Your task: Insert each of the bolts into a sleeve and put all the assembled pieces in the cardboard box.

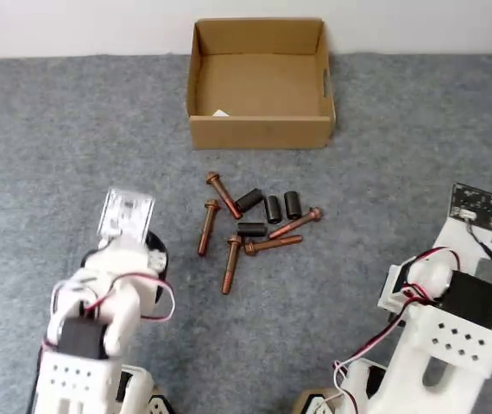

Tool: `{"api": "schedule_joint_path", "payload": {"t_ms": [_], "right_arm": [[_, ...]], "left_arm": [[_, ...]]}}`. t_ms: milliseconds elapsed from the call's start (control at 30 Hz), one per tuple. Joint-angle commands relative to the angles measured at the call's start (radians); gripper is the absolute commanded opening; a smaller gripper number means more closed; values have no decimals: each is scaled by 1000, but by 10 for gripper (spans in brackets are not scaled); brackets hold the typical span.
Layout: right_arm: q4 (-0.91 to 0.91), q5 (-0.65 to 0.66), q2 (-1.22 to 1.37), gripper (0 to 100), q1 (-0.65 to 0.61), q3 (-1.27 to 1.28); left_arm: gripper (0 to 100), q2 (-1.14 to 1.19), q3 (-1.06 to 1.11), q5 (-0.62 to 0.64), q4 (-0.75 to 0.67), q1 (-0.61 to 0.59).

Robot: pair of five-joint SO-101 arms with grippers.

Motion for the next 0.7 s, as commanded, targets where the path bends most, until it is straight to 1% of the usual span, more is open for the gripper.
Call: {"api": "schedule_joint_path", "payload": {"t_ms": [0, 100, 167, 333, 433, 567, 667], "right_arm": [[33, -5, -16, 9, 13, -6], [31, -5, -13, 9, 12, -6], [31, -5, -13, 9, 12, -6], [31, -5, -21, 9, 12, -6], [31, -5, -19, 9, 12, -6], [31, -5, -21, 9, 12, -6], [31, -5, -21, 9, 12, -6]], "left_arm": [[9, 253, -162, -12, 9, 3], [9, 456, -271, -14, 54, 0], [34, 572, -341, -17, 86, 3], [170, 801, -532, -118, 164, 0], [221, 907, -656, -129, 222, 9], [211, 1079, -817, -127, 321, 66], [137, 1214, -941, -132, 362, 80]]}}
